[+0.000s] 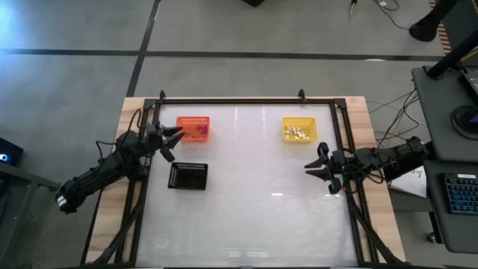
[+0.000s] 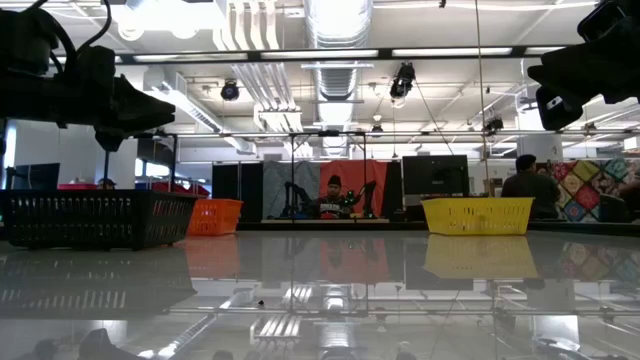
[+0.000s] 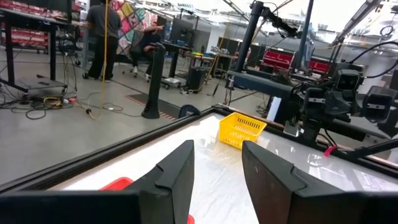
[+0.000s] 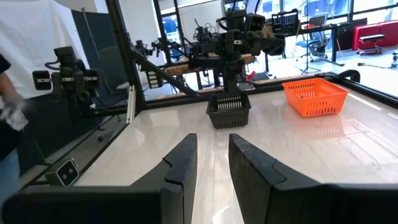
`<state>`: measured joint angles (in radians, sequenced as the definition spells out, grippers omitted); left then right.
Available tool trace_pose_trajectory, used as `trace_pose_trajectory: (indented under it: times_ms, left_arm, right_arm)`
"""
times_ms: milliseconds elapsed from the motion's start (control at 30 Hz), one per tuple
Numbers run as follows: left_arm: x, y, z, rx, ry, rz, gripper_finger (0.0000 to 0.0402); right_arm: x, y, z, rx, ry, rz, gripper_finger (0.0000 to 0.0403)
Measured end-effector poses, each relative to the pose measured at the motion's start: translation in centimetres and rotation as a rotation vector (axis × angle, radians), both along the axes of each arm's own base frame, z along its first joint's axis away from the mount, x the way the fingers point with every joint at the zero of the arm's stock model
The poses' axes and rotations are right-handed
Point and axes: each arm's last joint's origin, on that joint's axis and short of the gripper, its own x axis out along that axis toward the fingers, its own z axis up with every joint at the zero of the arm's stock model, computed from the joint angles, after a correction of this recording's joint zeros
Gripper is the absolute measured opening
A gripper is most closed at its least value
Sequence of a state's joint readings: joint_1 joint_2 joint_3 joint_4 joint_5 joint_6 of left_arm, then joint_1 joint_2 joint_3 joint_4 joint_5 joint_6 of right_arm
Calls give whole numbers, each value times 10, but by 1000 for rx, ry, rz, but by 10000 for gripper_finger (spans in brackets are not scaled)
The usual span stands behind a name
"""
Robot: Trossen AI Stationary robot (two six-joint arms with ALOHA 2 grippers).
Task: Sort Halloween decoration
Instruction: Return to Home Position
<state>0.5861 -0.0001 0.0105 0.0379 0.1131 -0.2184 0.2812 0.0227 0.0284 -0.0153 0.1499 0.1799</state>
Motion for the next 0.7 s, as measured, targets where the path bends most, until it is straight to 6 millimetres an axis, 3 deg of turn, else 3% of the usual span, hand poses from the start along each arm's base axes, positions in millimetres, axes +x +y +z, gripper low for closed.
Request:
trace_pose_trajectory:
  times_ms: [700]
  left_arm:
    - [0, 0, 7, 1, -2, -3, 118]
  right_arm:
    - [0, 0, 0, 0, 0, 0, 82]
